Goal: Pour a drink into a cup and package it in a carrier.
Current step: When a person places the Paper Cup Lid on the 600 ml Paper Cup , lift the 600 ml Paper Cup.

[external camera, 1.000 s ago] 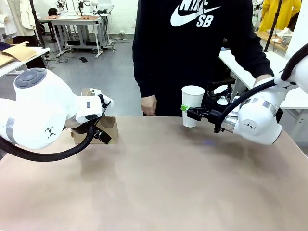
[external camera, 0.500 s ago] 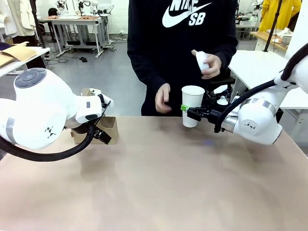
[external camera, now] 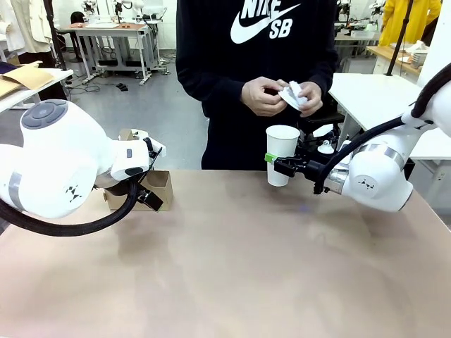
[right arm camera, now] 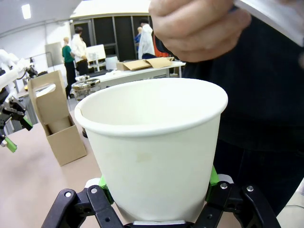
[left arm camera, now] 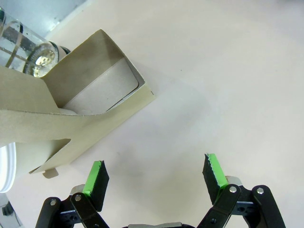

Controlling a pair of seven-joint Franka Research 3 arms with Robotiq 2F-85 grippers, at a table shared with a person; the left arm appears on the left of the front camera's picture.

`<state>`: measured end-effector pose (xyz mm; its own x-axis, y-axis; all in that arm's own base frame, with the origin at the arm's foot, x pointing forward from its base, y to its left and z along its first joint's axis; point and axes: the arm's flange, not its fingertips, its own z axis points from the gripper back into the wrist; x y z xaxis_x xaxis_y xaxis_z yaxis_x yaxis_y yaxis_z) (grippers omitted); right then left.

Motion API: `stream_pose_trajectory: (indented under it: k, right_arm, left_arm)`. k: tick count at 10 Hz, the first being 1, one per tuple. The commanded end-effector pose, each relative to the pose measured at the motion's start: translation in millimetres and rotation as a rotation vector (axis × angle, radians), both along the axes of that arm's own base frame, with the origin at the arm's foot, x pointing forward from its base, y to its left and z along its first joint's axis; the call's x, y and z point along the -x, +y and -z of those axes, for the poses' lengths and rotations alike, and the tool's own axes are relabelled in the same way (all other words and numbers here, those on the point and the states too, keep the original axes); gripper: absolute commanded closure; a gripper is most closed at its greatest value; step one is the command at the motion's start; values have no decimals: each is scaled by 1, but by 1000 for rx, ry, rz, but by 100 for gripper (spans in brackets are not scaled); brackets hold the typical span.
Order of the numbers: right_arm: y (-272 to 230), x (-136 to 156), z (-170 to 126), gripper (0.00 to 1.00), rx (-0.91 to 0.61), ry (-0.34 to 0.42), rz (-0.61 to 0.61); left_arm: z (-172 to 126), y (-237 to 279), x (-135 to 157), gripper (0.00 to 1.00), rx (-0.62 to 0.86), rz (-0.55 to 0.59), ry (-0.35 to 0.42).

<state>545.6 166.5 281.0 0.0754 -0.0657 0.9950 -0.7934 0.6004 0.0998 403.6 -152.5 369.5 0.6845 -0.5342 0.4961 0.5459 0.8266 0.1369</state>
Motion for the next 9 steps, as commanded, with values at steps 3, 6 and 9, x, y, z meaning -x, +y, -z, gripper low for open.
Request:
stream_pose_trajectory:
  k: [3,6,9]
  right_arm:
    - [3,1,-5,19,-17,-5,15]
    - [3,1,-5,19,-17,-5,15]
    - [3,1,-5,19,-17,-5,15]
  left_arm:
    - [-1,1,0,0,3,-1,-1]
    - [-1,1,0,0,3,-1,-1]
    - [-1,1,0,0,3,-1,-1]
